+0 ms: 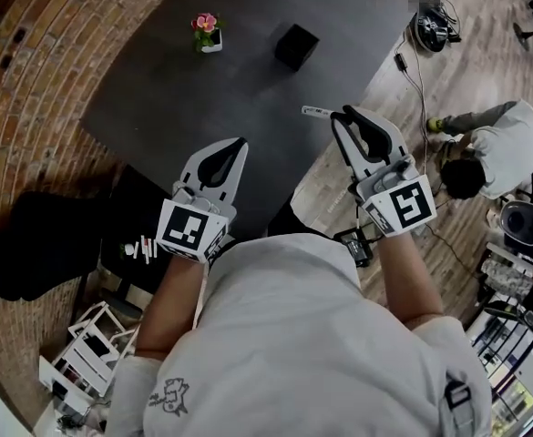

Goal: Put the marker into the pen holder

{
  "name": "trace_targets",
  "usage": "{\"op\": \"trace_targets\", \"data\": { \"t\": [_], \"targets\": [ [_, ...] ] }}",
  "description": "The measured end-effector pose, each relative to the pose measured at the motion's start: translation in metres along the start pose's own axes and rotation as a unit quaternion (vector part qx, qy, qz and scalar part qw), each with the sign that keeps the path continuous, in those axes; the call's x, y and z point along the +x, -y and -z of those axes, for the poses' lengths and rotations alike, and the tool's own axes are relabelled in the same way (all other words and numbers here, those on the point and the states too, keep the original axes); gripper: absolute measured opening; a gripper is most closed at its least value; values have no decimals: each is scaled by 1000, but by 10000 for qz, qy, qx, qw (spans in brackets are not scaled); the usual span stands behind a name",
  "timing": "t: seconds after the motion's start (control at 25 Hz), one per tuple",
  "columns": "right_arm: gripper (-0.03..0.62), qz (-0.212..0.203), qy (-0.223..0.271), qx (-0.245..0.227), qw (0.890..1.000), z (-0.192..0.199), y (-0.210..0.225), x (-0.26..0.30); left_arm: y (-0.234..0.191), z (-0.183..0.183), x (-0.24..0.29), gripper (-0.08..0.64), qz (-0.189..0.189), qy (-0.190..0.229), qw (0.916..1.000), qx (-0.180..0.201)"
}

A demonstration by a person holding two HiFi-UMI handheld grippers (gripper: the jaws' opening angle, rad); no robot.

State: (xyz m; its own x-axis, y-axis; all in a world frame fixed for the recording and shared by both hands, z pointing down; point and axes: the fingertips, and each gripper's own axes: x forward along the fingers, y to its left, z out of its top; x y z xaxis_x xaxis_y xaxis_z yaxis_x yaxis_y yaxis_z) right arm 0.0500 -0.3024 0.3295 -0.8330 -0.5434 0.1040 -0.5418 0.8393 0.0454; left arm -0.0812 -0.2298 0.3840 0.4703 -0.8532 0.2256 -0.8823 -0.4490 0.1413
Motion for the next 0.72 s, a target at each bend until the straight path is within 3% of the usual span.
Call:
{"op": "trace_targets", "data": {
  "t": [0.48, 0.72],
  "targets": [
    [84, -192, -224, -35, 9996, 55, 78, 67, -26, 18, 72, 11, -265, -160, 9994, -131],
    [84, -223, -205, 245, 9992, 74, 112, 98, -36, 31, 103, 11, -189, -339, 9991, -165]
  ]
}}
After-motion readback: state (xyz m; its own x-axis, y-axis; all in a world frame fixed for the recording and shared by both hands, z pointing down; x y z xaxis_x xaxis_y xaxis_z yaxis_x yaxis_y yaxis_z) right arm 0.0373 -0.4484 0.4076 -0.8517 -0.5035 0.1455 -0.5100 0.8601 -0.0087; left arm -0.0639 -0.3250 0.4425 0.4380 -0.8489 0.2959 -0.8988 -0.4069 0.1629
